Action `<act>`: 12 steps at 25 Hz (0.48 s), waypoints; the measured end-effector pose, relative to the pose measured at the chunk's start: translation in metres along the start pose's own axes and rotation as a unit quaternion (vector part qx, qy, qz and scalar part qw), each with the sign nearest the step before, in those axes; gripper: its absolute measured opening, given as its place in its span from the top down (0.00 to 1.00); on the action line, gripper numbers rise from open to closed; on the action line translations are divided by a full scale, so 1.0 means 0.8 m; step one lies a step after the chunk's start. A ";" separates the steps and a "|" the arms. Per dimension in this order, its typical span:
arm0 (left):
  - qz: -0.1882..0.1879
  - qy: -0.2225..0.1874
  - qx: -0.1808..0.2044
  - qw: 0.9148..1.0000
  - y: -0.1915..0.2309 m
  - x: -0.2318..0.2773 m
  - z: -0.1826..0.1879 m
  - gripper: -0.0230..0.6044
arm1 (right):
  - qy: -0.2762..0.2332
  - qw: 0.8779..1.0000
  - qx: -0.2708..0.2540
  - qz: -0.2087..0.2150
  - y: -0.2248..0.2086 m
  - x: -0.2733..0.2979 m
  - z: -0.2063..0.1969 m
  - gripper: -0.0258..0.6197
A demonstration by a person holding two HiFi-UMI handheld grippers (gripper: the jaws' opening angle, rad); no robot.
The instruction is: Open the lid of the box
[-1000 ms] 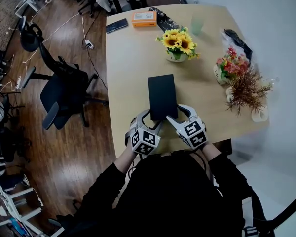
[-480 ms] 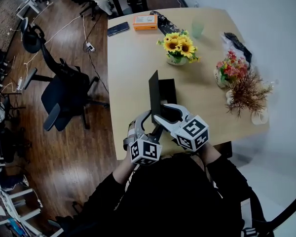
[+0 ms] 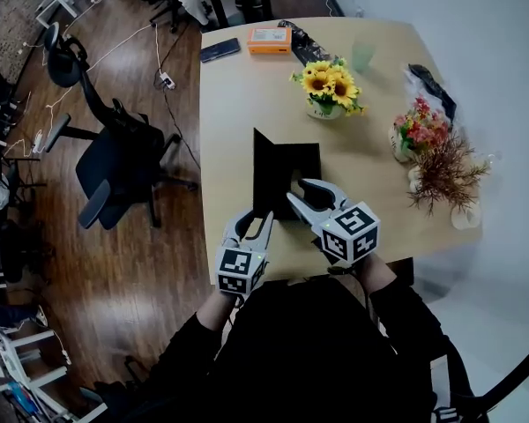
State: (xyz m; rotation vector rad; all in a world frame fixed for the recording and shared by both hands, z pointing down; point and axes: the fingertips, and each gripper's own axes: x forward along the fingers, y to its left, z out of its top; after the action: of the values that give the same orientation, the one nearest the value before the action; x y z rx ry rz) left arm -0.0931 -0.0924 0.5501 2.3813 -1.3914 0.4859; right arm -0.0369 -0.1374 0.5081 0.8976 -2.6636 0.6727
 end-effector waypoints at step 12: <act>-0.071 -0.054 -0.433 0.897 0.070 0.002 -0.082 0.86 | 0.141 0.978 0.099 -0.116 -0.099 -0.016 -0.145 0.81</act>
State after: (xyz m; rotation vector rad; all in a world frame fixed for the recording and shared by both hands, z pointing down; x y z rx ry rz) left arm -0.1497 -0.0901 0.6153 1.7462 -1.1199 -0.2792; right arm 0.0321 -0.1287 0.6302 1.0553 -2.2293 0.9410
